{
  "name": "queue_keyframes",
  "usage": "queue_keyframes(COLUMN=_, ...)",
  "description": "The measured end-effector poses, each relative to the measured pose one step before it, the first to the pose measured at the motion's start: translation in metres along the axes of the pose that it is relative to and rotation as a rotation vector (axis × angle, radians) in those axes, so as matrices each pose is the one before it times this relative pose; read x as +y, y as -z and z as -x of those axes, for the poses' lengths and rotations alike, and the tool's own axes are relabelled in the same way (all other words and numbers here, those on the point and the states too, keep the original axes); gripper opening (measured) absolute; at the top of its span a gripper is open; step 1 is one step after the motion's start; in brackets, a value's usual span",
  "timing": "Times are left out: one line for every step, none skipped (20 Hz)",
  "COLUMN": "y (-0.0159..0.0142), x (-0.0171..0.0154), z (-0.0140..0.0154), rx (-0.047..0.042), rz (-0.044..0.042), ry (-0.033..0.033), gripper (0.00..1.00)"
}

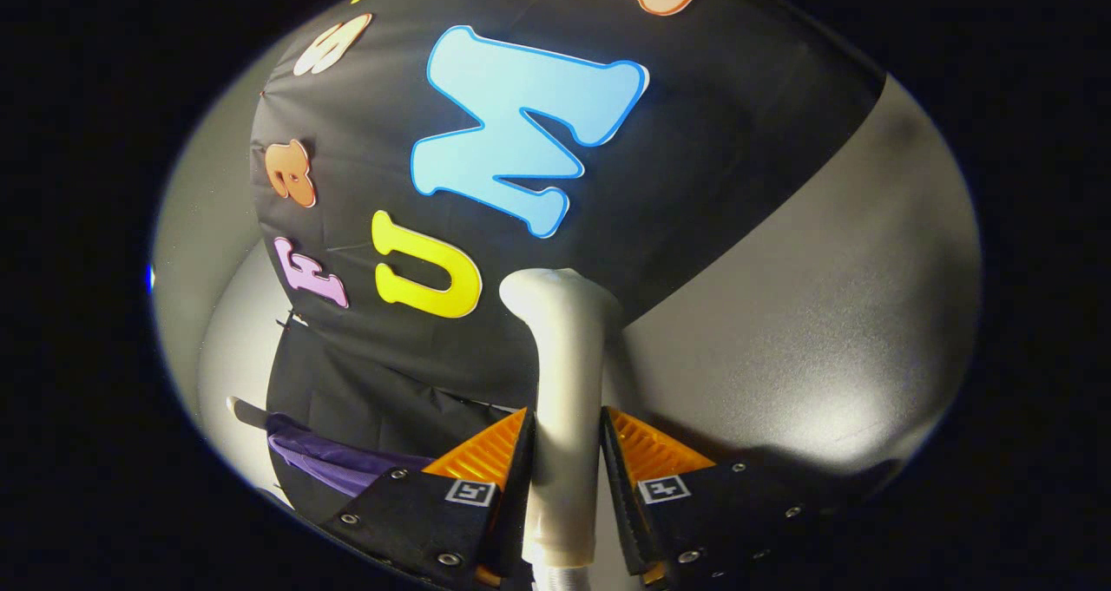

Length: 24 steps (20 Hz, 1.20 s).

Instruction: Iron the clothes twice with a garment steamer, once on the left side and once on the right side.

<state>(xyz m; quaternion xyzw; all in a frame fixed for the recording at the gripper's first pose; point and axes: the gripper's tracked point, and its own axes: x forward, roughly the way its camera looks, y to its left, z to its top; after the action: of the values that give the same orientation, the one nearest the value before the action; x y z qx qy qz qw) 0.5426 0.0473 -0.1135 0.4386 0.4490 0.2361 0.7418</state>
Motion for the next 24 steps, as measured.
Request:
queue_keyframes(y=-0.00044, x=0.00351, z=0.00306, rx=-0.00454, rz=0.01349, ry=0.00717, gripper=0.43)
queue_keyframes(y=0.00045, x=0.00167, z=0.00368, rx=-0.00967, rz=0.02276, ry=0.01132, gripper=0.39)
queue_keyframes(y=-0.00084, x=0.00602, z=0.00295, rx=-0.01691, rz=0.0274, ry=0.00137, gripper=0.38)
queue_keyframes(y=-0.00153, x=0.01199, z=0.00958, rx=-0.02816, rz=0.02416, ry=-0.01165, gripper=0.37)
queue_keyframes(y=-0.00089, x=0.0127, z=0.00947, rx=-0.02808, rz=0.02846, ry=-0.0157, gripper=0.36)
queue_keyframes(y=0.00088, x=0.01228, z=0.00957, rx=-0.031, rz=0.03962, ry=-0.01172, gripper=0.37)
queue_keyframes(y=0.00055, x=0.01025, z=0.0082, rx=-0.03087, rz=0.04835, ry=-0.00053, gripper=0.36)
queue_keyframes(y=0.00305, x=0.0097, z=0.00853, rx=-0.02431, rz=0.0474, ry=0.00072, gripper=0.36)
queue_keyframes(y=0.00318, x=0.00937, z=0.00941, rx=-0.02215, rz=0.03873, ry=-0.00246, gripper=0.36)
queue_keyframes(y=0.00598, x=0.01048, z=0.01145, rx=-0.01767, rz=0.02555, ry=-0.00481, gripper=0.36)
queue_keyframes(y=0.0057, x=0.00966, z=0.01128, rx=-0.017, rz=0.01958, ry=-0.00556, gripper=0.36)
queue_keyframes(y=0.00711, x=0.00853, z=0.0101, rx=-0.02251, rz=0.01701, ry=-0.00043, gripper=0.36)
queue_keyframes(y=0.00663, x=0.00746, z=0.01086, rx=-0.02143, rz=0.01721, ry=0.0044, gripper=0.36)
queue_keyframes(y=0.00523, x=0.00873, z=0.00977, rx=-0.02352, rz=0.00933, ry=0.00591, gripper=0.37)
queue_keyframes(y=0.00661, x=0.00922, z=0.01149, rx=-0.02888, rz=0.00719, ry=0.00684, gripper=0.36)
queue_keyframes(y=0.00696, x=0.00795, z=0.01263, rx=-0.03045, rz=0.00531, ry=0.01643, gripper=0.36)
queue_keyframes(y=0.00264, x=0.00683, z=0.01062, rx=-0.04755, rz=0.01783, ry=0.02805, gripper=0.36)
queue_keyframes(y=0.00585, x=0.00692, z=0.01117, rx=-0.03628, rz=0.03527, ry=0.02519, gripper=0.36)
queue_keyframes(y=0.00361, x=0.00944, z=0.0112, rx=-0.03799, rz=0.03183, ry=0.0213, gripper=0.36)
queue_keyframes(y=0.00579, x=0.01064, z=0.01284, rx=-0.02557, rz=0.03555, ry=0.00977, gripper=0.36)
queue_keyframes(y=0.00364, x=0.01133, z=0.00981, rx=-0.03661, rz=0.01916, ry=0.0074, gripper=0.36)
queue_keyframes(y=0.00575, x=0.01257, z=0.01045, rx=-0.0135, rz=0.0231, ry=-0.00078, gripper=0.36)
queue_keyframes(y=0.00102, x=0.01043, z=0.00784, rx=-0.01507, rz=0.02388, ry=0.00049, gripper=0.36)
queue_keyframes(y=0.00256, x=0.01194, z=0.0087, rx=-0.03168, rz=0.03443, ry=0.00637, gripper=0.36)
